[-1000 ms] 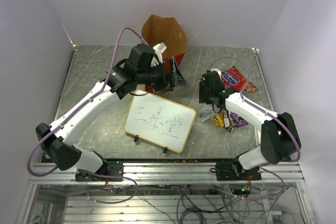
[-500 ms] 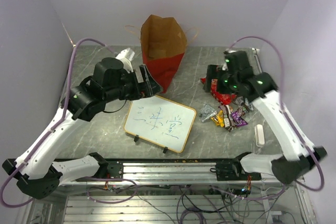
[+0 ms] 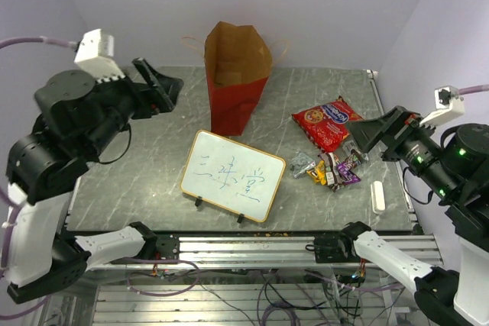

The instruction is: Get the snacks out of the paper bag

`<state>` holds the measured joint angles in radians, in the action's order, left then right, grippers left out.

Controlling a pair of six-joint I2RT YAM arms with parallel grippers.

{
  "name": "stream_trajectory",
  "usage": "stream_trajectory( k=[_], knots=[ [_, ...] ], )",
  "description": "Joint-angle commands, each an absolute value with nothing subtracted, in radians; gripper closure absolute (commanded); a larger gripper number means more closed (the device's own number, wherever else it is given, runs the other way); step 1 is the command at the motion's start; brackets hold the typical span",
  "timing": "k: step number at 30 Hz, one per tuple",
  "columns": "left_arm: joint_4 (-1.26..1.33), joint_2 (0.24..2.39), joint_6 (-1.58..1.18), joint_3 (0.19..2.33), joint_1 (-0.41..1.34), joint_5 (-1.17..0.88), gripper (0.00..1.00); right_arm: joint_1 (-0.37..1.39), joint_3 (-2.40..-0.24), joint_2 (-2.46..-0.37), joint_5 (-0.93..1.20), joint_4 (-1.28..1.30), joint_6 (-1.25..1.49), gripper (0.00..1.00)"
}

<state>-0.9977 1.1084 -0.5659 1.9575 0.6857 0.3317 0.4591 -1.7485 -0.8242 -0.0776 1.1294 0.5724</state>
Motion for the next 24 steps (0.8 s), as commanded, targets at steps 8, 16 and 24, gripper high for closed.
stream_trajectory(
  k=[8,16,24],
  knots=[
    [-0.963,0.974,-0.557,1.865,0.681,0.451,0.05,0.455,-1.74,-0.944,-0.095,0.987,0.58,0.0],
    [-0.946,0.952,-0.559,1.816,0.681,0.465,0.05,0.457,-1.772,-1.014,-0.087,0.992,0.569,0.0],
    [-0.948,0.964,-0.543,1.82,0.68,0.45,0.05,0.457,-1.734,-1.01,-0.124,0.987,0.569,0.0]
  ],
)
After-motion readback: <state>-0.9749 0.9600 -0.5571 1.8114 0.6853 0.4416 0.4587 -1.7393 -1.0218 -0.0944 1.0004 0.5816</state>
